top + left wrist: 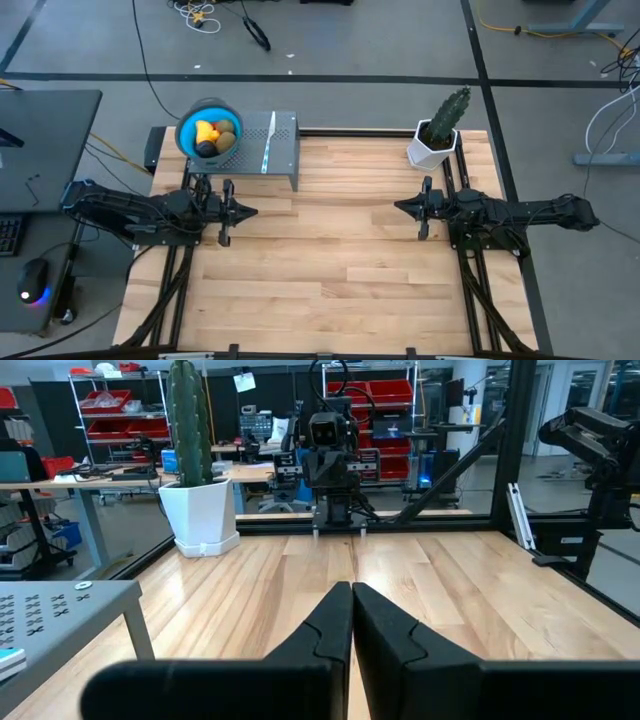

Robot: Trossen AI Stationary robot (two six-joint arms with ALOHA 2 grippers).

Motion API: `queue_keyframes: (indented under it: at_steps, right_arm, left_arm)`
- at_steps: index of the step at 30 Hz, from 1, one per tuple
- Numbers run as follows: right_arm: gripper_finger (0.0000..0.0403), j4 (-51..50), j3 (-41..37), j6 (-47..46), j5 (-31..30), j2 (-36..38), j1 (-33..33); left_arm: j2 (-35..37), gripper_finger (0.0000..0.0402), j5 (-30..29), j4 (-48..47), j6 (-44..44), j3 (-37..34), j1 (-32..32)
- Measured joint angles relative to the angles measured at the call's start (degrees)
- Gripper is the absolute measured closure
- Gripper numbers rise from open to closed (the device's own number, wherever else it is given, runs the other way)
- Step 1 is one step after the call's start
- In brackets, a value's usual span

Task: Pick & Place Fruit
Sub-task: Return to Home Position

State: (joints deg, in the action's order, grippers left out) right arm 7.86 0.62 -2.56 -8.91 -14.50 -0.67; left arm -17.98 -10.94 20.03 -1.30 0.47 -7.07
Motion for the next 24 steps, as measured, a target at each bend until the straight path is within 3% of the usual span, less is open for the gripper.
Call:
queue_keyframes:
  at_steps: [24]
  right_arm:
    - [0.0390, 0.0, 0.0, 0.0, 0.0, 0.0, 0.0]
  left_arm:
    - [0.0, 0.0377, 0.0, 0.0, 0.0, 0.0, 0.0]
